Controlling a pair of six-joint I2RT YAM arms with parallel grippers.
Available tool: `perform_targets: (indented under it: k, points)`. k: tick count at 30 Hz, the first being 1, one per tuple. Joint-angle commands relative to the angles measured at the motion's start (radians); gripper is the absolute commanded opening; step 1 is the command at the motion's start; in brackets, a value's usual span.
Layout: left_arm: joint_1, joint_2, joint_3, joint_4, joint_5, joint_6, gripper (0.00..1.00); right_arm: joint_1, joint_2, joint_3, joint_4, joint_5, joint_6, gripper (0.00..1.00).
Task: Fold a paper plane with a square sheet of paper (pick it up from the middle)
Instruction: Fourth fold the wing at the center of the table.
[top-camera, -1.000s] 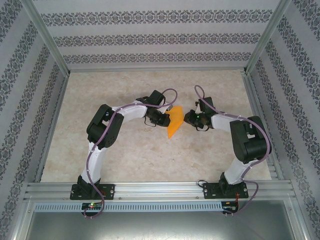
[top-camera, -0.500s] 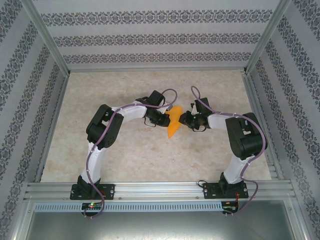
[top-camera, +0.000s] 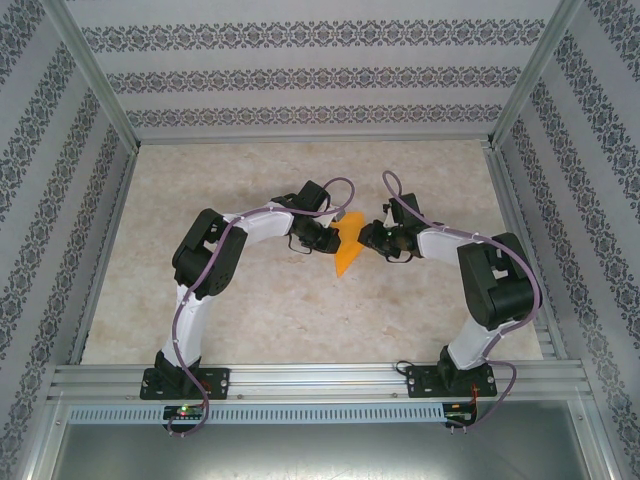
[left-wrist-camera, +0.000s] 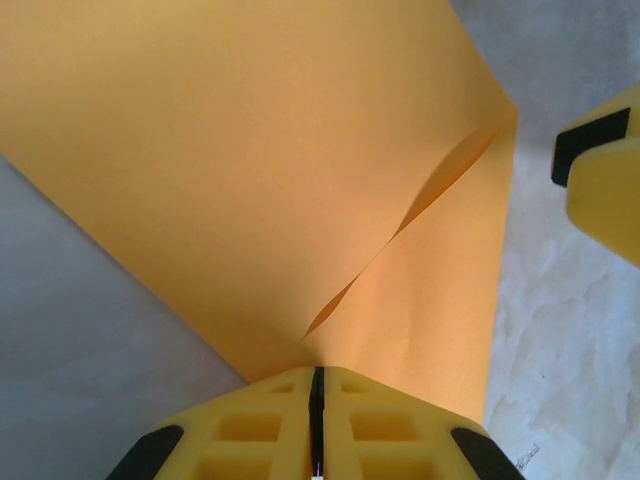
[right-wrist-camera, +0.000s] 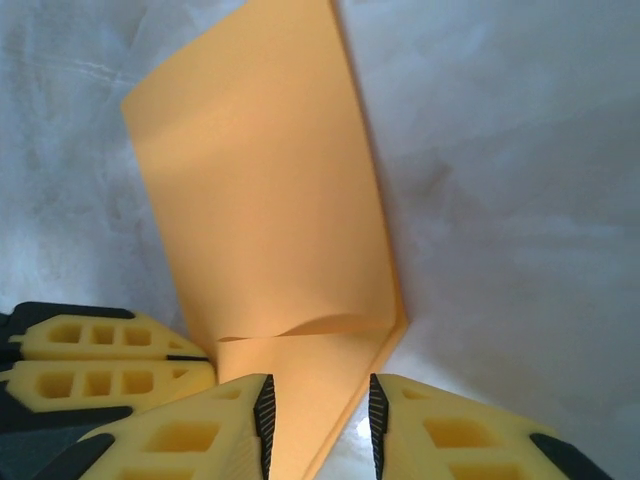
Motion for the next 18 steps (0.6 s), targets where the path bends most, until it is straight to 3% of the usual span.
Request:
perform_targets:
  k: [1,18]
  points:
    - [0.016,0.092,-0.07,-0.154,-0.128,0.013,0.12,0.007,0.014,0.022,-0.041,0.045,-0.026,0.34]
    - [0.016,0.092,-0.066,-0.16,-0.13,0.018,0.12,0.013,0.03,0.009,0.105,-0.108,0.036,0.31]
